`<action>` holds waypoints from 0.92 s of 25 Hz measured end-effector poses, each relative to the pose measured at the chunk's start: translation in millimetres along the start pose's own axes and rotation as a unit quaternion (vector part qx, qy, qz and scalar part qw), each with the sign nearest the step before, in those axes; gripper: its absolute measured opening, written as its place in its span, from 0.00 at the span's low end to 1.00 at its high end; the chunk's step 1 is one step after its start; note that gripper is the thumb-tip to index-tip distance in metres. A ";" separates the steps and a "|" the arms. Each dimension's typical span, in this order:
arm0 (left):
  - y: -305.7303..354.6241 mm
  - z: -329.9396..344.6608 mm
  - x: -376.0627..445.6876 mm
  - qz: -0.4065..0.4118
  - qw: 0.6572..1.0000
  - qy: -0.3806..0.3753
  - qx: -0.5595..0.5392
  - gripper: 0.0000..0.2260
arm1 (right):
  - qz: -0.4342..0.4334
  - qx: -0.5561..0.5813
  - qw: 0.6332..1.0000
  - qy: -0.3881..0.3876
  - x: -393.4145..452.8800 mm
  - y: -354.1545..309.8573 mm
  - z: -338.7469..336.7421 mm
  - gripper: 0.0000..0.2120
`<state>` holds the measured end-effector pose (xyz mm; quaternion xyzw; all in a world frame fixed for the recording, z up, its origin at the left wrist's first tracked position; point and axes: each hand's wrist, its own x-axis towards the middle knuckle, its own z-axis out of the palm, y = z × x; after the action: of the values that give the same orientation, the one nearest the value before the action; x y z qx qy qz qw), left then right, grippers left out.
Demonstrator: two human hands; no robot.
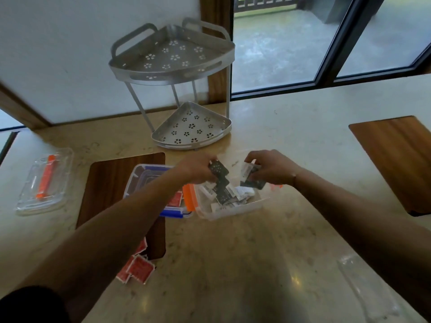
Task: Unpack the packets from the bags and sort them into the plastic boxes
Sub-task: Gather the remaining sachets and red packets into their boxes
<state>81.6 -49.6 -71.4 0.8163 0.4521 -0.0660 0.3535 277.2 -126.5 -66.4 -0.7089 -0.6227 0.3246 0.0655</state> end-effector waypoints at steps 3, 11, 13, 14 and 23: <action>6.5 19.9 30.7 -0.036 0.993 0.000 0.110 0.12 | -0.001 -0.097 0.994 -0.051 31.0 -2.2 11.1 0.22; -11.3 83.8 60.1 -0.122 0.971 -0.109 0.175 0.11 | -0.023 -0.265 0.939 -0.219 71.3 15.0 69.9 0.25; -14.8 90.6 61.5 -0.119 0.972 -0.097 0.176 0.11 | -0.031 -0.266 0.942 -0.203 72.3 20.4 76.0 0.20; -16.1 94.0 61.1 -0.114 0.974 -0.087 0.177 0.12 | -0.038 -0.260 0.947 -0.185 72.7 23.4 77.4 0.18; -13.4 102.4 52.4 -0.068 0.981 -0.010 0.180 0.19 | -0.063 -0.222 0.971 -0.058 53.3 26.7 79.8 0.21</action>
<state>123.3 -74.0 -176.6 0.8332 0.4839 -0.1784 0.1996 257.1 -107.7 -162.1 -0.6448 -0.7254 0.2145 -0.1092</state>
